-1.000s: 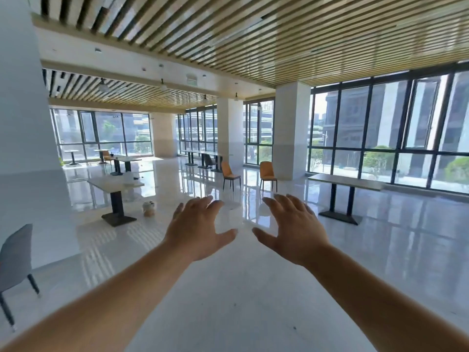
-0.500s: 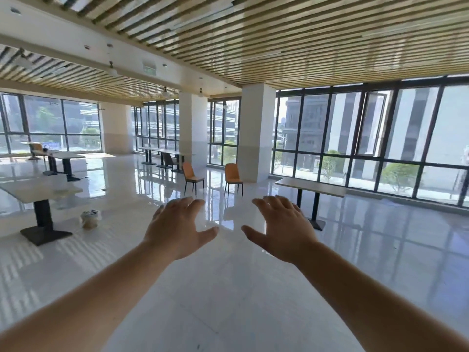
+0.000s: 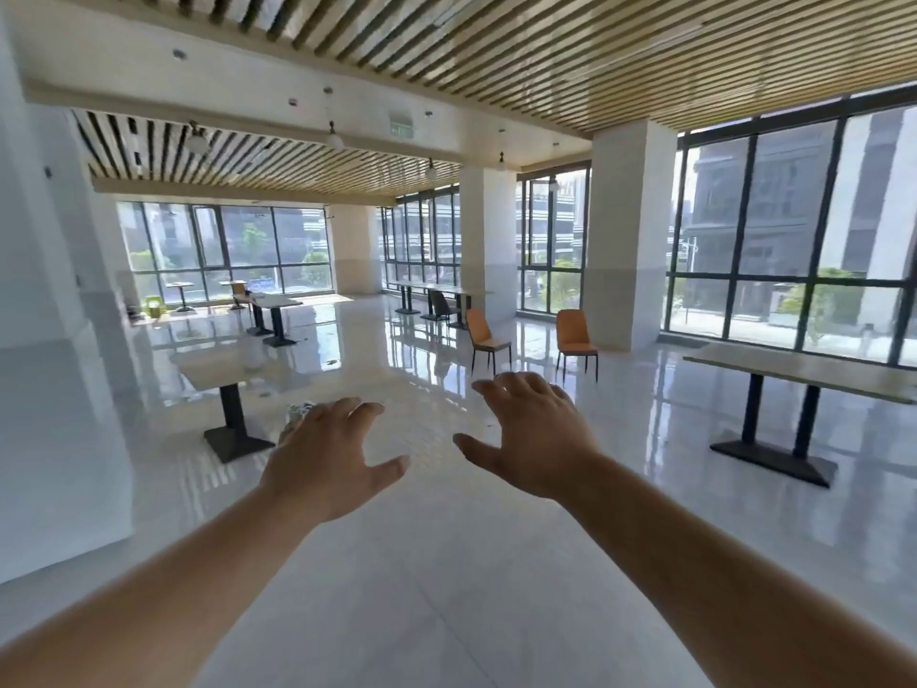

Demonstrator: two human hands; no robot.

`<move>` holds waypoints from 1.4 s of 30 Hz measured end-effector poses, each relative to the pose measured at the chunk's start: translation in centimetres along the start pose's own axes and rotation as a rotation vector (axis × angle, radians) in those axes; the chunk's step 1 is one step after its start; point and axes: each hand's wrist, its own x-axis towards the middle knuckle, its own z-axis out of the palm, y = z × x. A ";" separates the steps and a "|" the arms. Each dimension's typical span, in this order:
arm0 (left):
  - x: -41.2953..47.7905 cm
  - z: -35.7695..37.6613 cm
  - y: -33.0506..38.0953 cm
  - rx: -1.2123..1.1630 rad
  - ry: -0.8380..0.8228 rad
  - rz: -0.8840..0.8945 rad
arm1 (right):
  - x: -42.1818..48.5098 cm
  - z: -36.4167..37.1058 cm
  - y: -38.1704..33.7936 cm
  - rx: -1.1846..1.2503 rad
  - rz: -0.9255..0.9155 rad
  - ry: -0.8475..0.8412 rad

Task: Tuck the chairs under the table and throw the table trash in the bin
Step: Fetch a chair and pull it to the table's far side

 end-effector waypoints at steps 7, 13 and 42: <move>7.9 3.5 -12.4 0.082 -0.004 -0.270 | 18.6 11.6 -4.7 0.136 -0.223 -0.011; 12.3 7.0 -25.1 0.153 0.047 -0.377 | 30.8 21.8 -13.4 0.192 -0.394 -0.011; 41.3 25.9 -87.3 0.350 -0.137 -0.842 | 93.5 66.6 -43.1 0.399 -0.761 -0.137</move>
